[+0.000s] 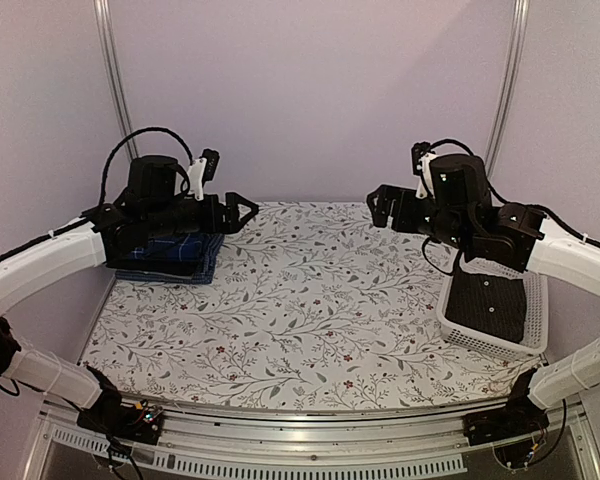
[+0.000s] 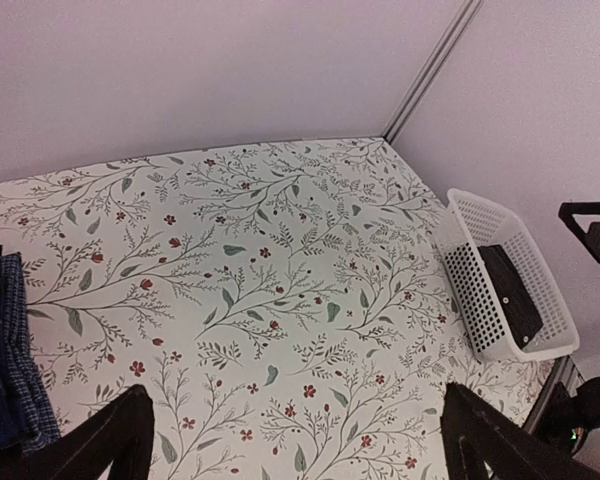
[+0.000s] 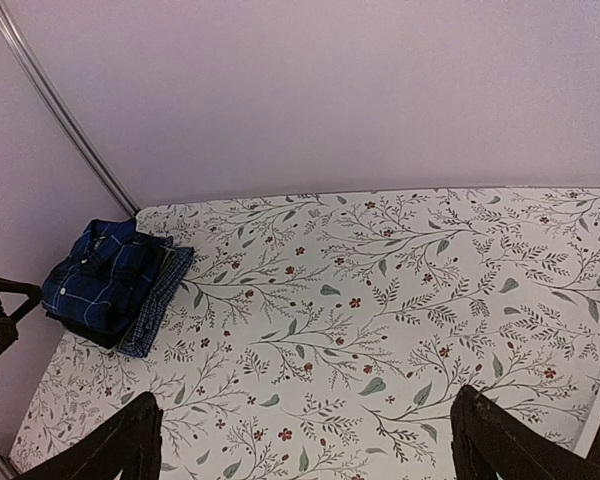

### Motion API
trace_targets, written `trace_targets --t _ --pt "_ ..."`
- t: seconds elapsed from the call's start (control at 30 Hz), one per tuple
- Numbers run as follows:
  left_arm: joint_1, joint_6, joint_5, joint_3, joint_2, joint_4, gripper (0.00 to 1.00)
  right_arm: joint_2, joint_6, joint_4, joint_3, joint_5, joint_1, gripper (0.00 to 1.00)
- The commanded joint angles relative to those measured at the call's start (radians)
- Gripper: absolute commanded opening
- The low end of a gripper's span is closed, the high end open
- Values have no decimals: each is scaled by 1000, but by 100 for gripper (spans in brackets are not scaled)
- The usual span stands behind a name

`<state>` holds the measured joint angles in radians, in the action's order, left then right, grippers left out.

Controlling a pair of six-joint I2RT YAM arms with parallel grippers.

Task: Fold and stack the long sleeve shirts
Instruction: Pick up the square-folded shirt from the bin.

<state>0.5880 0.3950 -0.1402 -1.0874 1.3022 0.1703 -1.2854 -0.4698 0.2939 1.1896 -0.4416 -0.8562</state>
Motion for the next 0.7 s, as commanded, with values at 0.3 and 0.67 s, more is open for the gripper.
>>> trace_targets --t 0.3,0.67 --pt "2 -10 9 4 -11 -6 100 20 47 -33 -26 29 0 99" --pt "1 -22 -1 -1 -6 -4 100 140 -33 74 -178 6 240 99"
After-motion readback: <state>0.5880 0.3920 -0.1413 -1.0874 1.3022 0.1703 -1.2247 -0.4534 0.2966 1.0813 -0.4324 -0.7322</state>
